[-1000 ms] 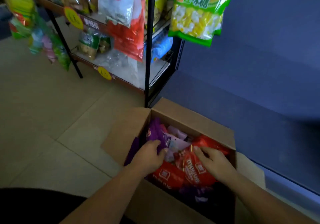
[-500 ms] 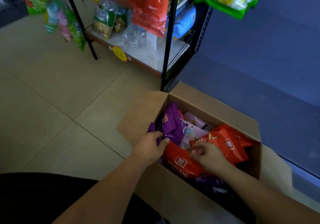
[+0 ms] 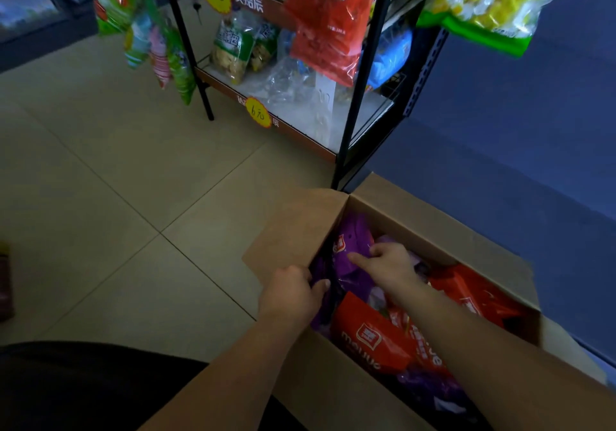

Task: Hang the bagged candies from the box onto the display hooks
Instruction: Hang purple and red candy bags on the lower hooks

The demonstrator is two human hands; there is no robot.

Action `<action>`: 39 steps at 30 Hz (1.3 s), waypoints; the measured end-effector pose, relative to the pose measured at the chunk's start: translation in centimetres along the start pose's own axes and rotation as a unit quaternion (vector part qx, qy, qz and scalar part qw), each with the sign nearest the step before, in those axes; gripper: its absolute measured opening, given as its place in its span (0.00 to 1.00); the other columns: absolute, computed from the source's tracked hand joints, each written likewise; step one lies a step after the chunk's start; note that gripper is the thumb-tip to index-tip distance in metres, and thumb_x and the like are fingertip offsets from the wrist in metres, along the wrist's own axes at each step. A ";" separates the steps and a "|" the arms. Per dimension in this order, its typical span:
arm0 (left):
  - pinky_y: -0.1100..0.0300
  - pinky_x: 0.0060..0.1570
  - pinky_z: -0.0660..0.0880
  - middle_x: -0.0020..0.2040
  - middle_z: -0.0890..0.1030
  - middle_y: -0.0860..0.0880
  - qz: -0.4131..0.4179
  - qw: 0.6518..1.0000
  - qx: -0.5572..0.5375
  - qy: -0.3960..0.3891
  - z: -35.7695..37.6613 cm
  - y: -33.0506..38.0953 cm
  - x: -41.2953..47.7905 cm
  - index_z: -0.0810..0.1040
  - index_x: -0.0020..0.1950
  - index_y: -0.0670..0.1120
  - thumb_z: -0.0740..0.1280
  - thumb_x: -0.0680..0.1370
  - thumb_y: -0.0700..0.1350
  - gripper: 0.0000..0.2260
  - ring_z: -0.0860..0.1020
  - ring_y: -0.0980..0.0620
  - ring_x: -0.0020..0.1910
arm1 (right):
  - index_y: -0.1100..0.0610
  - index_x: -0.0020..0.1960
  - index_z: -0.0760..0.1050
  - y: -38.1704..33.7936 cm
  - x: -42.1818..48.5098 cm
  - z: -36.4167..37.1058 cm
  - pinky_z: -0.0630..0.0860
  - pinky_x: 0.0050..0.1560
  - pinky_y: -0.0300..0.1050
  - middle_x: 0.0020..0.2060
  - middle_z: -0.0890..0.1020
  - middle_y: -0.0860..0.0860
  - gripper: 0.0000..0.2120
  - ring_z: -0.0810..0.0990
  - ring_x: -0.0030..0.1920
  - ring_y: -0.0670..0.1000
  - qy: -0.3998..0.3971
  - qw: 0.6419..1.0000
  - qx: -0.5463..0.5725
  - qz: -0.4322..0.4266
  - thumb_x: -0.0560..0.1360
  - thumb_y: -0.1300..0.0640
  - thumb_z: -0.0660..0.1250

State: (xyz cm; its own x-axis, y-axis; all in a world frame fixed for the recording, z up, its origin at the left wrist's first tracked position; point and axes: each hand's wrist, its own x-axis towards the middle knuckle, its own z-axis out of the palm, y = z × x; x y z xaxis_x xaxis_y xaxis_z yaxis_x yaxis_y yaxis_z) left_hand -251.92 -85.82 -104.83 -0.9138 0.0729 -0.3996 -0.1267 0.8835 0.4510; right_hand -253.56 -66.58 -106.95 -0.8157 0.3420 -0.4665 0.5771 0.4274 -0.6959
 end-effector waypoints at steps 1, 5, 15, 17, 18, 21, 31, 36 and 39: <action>0.58 0.37 0.71 0.39 0.80 0.50 -0.001 1.000 0.000 -0.018 0.2 -0.2 0.0 0.81 0.43 0.50 0.67 0.79 0.56 0.12 0.79 0.48 0.40 | 0.54 0.29 0.67 0.1 0.0 0.2 0.64 0.32 0.45 0.26 0.69 0.50 0.22 0.68 0.28 0.48 0.008 1.000 -0.021 -0.008 0.74 0.55 0.77; 0.60 0.34 0.70 0.38 0.81 0.52 0.003 0.995 -0.085 -0.045 0.2 0.3 -0.1 0.81 0.42 0.50 0.65 0.82 0.50 0.11 0.80 0.51 0.39 | 0.56 0.29 0.70 1.3 0.1 -1.2 0.66 0.35 0.45 0.24 0.70 0.49 0.20 0.68 0.28 0.48 0.017 0.999 -0.019 -0.022 0.76 0.60 0.74; 0.61 0.34 0.71 0.40 0.82 0.47 0.058 0.957 -0.271 -0.086 -6.0 9.7 -4.1 0.78 0.45 0.44 0.64 0.83 0.52 0.13 0.81 0.52 0.41 | 0.60 0.49 0.83 -2.8 -6.1 -13.6 0.81 0.57 0.66 0.44 0.88 0.61 0.11 0.87 0.48 0.64 -0.091 0.995 0.037 -0.026 0.83 0.57 0.64; 0.67 0.29 0.69 0.33 0.79 0.54 0.071 0.950 -0.287 -0.100 -7.7 11.2 -5.3 0.77 0.42 0.47 0.64 0.83 0.52 0.13 0.78 0.63 0.31 | 0.65 0.51 0.81 -4.6 -8.4 -16.1 0.82 0.53 0.62 0.44 0.87 0.63 0.11 0.86 0.45 0.62 -0.112 0.991 0.066 -0.044 0.84 0.60 0.62; 0.70 0.29 0.69 0.31 0.77 0.55 0.076 0.946 -0.297 -0.103 -8.5 12.0 -5.8 0.76 0.40 0.48 0.65 0.82 0.52 0.13 0.76 0.64 0.28 | 0.66 0.50 0.79 -5.4 -9.7 -17.4 0.81 0.49 0.57 0.42 0.86 0.63 0.11 0.84 0.43 0.60 -0.112 0.989 0.077 -0.051 0.84 0.61 0.62; 0.56 0.41 0.83 0.38 0.79 0.47 0.073 0.911 -0.381 -0.139 -10.5 14.8 -7.4 0.76 0.40 0.48 0.66 0.82 0.50 0.12 0.81 0.53 0.37 | 0.67 0.51 0.76 -6.5 -13.2 -20.7 0.76 0.44 0.53 0.41 0.81 0.66 0.09 0.78 0.41 0.60 -0.097 0.986 0.128 -0.048 0.83 0.60 0.64; 0.47 0.43 0.85 0.35 0.81 0.43 0.110 0.861 -0.475 -0.142 -9.5 22.2 -9.2 0.78 0.44 0.34 0.70 0.80 0.43 0.11 0.82 0.44 0.36 | 0.64 0.51 0.76 -6.5 -18.2 -22.6 0.79 0.43 0.48 0.39 0.83 0.63 0.09 0.80 0.37 0.56 -0.039 0.961 0.263 -0.078 0.84 0.58 0.64; 0.43 0.47 0.84 0.39 0.82 0.35 0.100 0.869 -0.461 -0.151 -8.6 24.8 -7.6 0.78 0.45 0.30 0.70 0.79 0.39 0.11 0.85 0.40 0.40 | 0.58 0.44 0.75 -5.9 -17.3 -23.5 0.69 0.43 0.55 0.35 0.77 0.59 0.14 0.71 0.38 0.56 -0.007 0.974 0.202 -0.100 0.80 0.47 0.68; 0.54 0.38 0.84 0.37 0.84 0.37 0.086 0.879 -0.446 -0.147 -7.8 25.8 -6.8 0.82 0.43 0.34 0.70 0.77 0.38 0.07 0.85 0.43 0.36 | 0.56 0.43 0.75 -5.6 -16.7 -23.8 0.70 0.39 0.47 0.32 0.81 0.58 0.13 0.74 0.34 0.51 0.011 0.983 0.141 -0.114 0.75 0.49 0.76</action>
State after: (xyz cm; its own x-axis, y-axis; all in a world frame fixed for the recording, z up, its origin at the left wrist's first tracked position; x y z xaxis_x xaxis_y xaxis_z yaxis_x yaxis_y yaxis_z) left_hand -252.01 -67.17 -84.27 -0.8266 0.4013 -0.3946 -0.3690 0.1430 0.9184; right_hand -242.21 -54.80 -82.26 -0.9198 0.2835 -0.2713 0.3433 0.2468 -0.9062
